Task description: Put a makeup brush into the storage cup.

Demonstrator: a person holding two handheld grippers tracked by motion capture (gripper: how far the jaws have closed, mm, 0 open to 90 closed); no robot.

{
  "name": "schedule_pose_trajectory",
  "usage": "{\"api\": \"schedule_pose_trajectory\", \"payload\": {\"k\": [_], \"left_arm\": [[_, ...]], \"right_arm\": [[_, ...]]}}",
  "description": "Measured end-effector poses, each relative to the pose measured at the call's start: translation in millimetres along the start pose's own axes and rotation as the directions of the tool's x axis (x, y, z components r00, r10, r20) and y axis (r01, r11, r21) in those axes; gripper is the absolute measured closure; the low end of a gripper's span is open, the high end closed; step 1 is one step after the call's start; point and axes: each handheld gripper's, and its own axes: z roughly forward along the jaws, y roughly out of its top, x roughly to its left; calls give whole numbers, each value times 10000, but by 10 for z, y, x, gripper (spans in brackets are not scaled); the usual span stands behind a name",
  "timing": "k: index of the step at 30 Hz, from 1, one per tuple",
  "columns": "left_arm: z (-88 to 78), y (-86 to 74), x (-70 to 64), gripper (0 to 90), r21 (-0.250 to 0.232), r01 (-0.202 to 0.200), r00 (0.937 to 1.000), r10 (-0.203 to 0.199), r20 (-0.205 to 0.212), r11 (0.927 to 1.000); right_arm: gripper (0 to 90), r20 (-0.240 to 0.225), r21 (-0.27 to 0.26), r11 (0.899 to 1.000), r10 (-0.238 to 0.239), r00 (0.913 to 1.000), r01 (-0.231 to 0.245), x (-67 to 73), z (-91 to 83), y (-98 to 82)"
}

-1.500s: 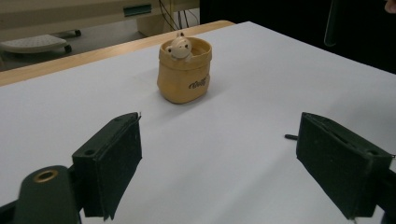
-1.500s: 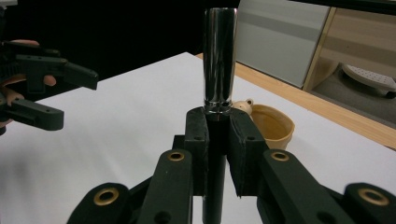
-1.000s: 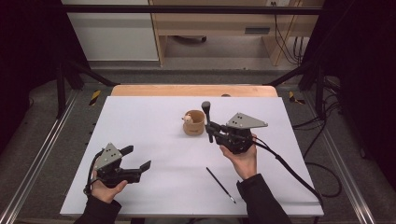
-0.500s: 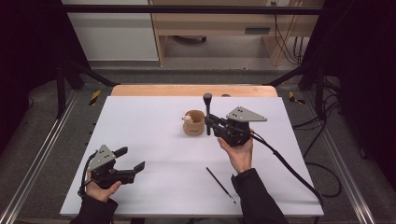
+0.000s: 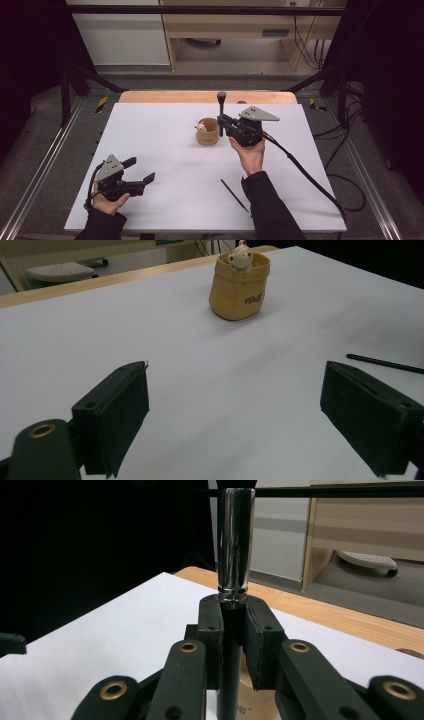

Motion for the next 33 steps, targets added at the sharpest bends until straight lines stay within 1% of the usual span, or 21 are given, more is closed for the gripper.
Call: {"api": "schedule_pose_trajectory", "payload": {"k": [6, 7, 16, 22, 23, 26, 33], "left_arm": [[-2, -4, 15, 113, -1, 5, 10000, -5, -35, 10000], [-3, -5, 16, 113, -4, 16, 10000, -16, -47, 10000], [-6, -8, 25, 112, -49, 5, 10000, -5, -22, 10000], [-14, -11, 47, 112, -48, 45, 10000, -45, -26, 10000], [-14, -12, 50, 112, -45, 43, 10000, -43, -28, 10000], [-14, -14, 58, 112, -36, 51, 10000, -51, -48, 10000], [-16, -15, 61, 112, -40, 25, 10000, -25, -34, 10000]], "right_arm": [[792, 72, 80, 10000, 40, 10000, -40, -26, 116, 33], [793, 72, 12, 10000, 42, 10000, -42, -32, 135, 39], [792, 330, -1, 9998, 191, 9993, -191, -115, 253, 89], [793, 508, 3, 9995, 317, 9982, -318, -175, 347, 88], [793, 548, 15, 9996, 280, 9981, -281, -187, 361, 85], [793, 592, 40, 9991, 412, 9974, -416, -206, 404, 79], [793, 682, 7, 9987, 507, 9964, -508, -236, 487, 81]]}}
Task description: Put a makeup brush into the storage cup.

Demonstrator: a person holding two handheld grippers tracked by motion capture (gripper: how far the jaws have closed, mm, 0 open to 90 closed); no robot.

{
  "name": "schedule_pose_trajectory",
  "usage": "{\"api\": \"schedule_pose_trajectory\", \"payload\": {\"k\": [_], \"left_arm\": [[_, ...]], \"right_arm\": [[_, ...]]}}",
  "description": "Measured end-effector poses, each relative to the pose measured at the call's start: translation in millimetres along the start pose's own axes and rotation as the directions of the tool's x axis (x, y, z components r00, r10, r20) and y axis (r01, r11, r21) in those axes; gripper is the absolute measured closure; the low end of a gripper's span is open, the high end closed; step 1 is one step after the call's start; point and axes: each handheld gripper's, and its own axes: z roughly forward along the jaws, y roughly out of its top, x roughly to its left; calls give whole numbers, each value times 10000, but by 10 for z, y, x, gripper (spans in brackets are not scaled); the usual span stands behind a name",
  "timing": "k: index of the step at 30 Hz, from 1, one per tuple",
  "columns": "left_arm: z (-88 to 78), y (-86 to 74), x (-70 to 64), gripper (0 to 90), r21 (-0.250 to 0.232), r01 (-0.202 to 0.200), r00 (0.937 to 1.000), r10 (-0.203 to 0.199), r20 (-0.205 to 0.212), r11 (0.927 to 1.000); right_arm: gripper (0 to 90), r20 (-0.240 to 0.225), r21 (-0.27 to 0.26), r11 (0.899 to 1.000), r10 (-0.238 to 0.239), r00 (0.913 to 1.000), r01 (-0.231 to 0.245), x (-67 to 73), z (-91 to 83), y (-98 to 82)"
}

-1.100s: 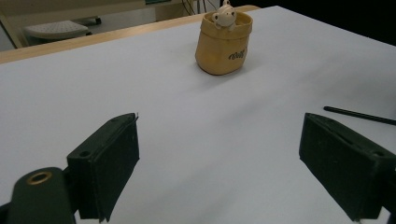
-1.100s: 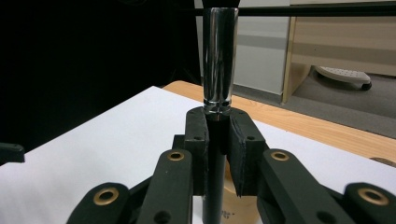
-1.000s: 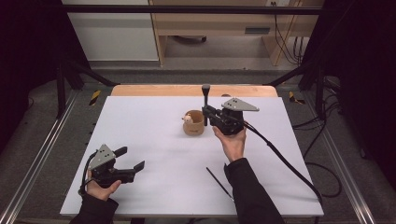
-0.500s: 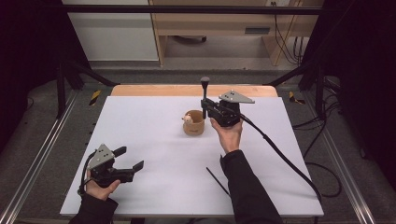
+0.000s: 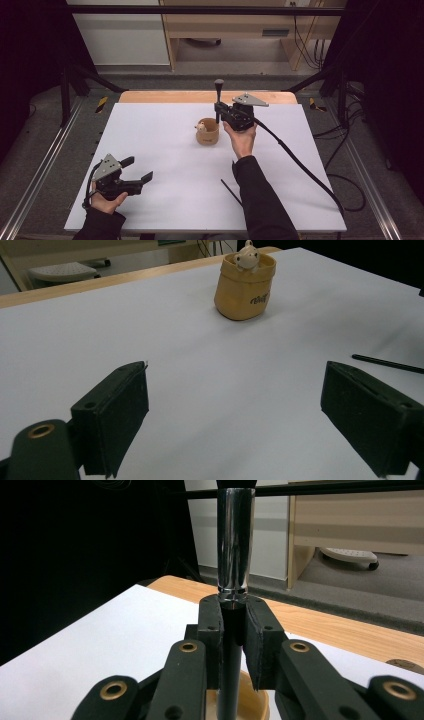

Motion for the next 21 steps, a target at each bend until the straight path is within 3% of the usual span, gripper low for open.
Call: {"api": "schedule_pose_trajectory", "payload": {"k": [21], "left_arm": [[5, -5, 13, 113, 0, -120, 9999, 120, 1, 9999]], "right_arm": [[793, 217, 229, 9992, 308, 9993, -313, -79, 263, -157]]}}
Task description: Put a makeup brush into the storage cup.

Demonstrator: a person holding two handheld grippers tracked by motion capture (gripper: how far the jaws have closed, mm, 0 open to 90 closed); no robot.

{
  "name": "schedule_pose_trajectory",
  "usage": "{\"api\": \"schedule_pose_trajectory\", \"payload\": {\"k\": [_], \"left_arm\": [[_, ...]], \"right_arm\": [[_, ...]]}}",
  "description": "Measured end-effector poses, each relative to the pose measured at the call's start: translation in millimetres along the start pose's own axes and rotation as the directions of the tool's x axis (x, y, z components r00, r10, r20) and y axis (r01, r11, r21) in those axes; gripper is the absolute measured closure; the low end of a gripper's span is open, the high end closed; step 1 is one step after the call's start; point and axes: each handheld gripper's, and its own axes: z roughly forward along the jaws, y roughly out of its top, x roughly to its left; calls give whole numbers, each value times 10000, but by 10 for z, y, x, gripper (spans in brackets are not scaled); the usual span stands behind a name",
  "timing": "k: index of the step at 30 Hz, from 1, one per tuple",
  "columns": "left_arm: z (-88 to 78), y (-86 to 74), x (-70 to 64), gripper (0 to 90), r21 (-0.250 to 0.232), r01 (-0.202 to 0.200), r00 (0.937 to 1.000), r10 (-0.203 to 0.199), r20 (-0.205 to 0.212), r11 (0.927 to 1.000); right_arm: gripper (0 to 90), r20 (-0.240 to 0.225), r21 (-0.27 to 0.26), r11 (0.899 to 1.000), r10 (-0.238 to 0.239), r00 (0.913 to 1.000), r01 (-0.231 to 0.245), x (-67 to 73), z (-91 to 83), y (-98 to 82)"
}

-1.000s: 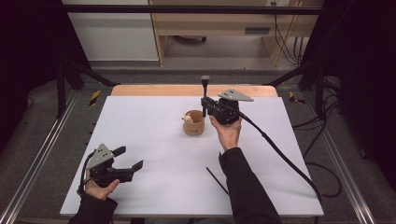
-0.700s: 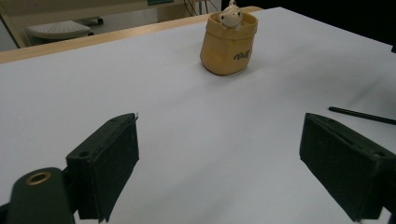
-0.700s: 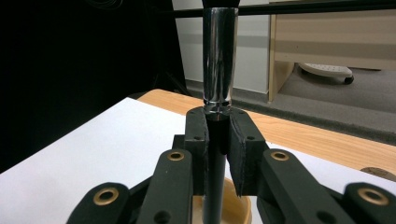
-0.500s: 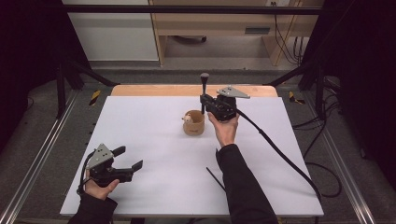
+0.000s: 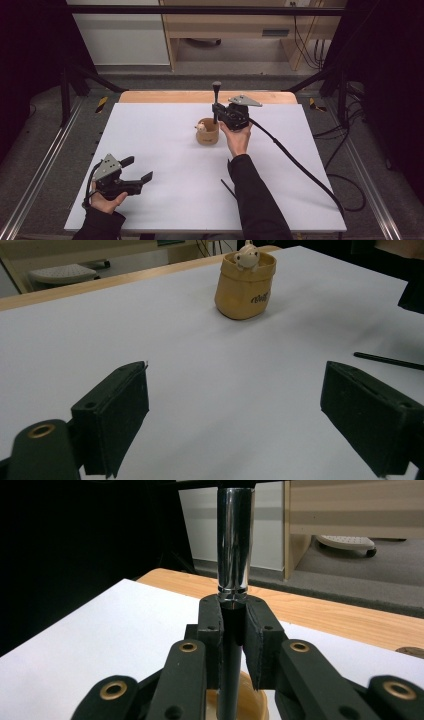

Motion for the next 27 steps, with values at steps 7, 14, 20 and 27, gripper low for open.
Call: {"api": "schedule_pose_trajectory", "payload": {"k": [7, 14, 20, 27], "left_arm": [[-2, -3, 5, 113, -29, -14, 10000, 14, 32, 10000], [1, -3, 6, 114, -38, -29, 10000, 29, 37, 10000], [1, -2, 5, 113, -28, -42, 10000, 42, 35, 10000], [-1, -1, 3, 113, -32, -52, 10000, 52, 28, 10000]], "right_arm": [[792, 15, 136, 9999, 11, 10000, -11, -6, 77, -76], [792, 35, 243, 9995, 176, 9998, -177, -19, 141, -130], [792, 36, 388, 9991, 182, 9998, -184, -19, 188, -184], [792, 73, 506, 9985, 181, 9998, -185, -14, 222, -229]]}}
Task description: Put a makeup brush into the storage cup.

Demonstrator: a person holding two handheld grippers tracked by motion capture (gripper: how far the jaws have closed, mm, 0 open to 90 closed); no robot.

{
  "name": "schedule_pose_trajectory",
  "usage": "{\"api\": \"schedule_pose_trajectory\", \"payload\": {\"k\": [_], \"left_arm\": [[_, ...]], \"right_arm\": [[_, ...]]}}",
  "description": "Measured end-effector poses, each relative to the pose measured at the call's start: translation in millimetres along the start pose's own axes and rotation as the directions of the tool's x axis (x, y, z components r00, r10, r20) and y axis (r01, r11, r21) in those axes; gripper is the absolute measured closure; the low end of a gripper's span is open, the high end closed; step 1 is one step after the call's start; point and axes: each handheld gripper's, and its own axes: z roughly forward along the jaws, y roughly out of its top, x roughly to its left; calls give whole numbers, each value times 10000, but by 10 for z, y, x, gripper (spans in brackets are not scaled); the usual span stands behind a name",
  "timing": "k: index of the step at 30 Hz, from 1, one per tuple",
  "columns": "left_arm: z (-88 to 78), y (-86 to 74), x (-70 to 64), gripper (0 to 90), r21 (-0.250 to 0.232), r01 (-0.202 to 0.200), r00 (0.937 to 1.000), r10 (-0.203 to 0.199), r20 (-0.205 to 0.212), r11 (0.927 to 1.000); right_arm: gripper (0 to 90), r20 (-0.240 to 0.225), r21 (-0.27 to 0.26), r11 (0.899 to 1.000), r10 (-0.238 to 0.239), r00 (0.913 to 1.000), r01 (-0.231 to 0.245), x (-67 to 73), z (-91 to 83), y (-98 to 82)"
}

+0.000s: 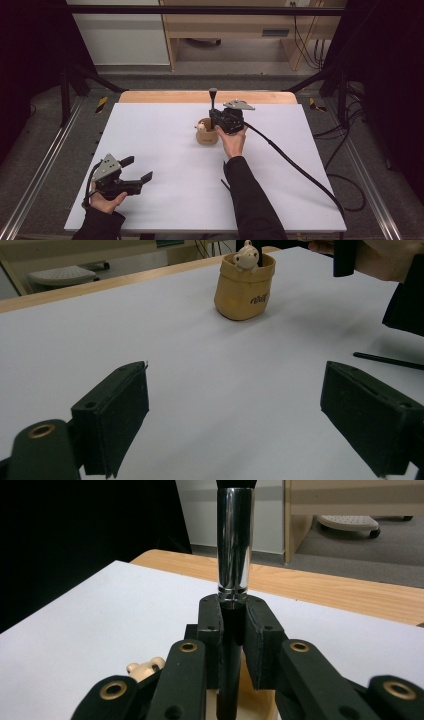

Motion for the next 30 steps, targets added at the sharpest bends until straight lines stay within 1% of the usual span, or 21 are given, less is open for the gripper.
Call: {"api": "schedule_pose_trajectory", "payload": {"k": [1, 5, 18, 24, 30], "left_arm": [[0, 0, -1, 113, 0, 4, 10000, -4, 5, 10000], [0, 1, -1, 113, -5, -13, 10000, 13, 2, 10000], [-1, 1, -2, 113, -7, -23, 10000, 23, -4, 10000], [-2, 0, 0, 114, -9, -17, 10000, 17, -15, 10000], [-1, 1, -3, 114, -6, -28, 10000, 28, -17, 10000]], "right_arm": [[792, 16, 52, 10000, -66, 10000, 66, -3, 4, -7], [792, 88, 217, 9997, -85, 9999, 84, -4, 22, -33], [790, 108, 626, 9980, -122, 9999, 115, 10, 72, -111], [788, 170, 898, 9956, -281, 9995, 264, 11, 91, -148], [768, 264, 908, 9950, -441, 9987, 416, 20, 75, -149]]}}
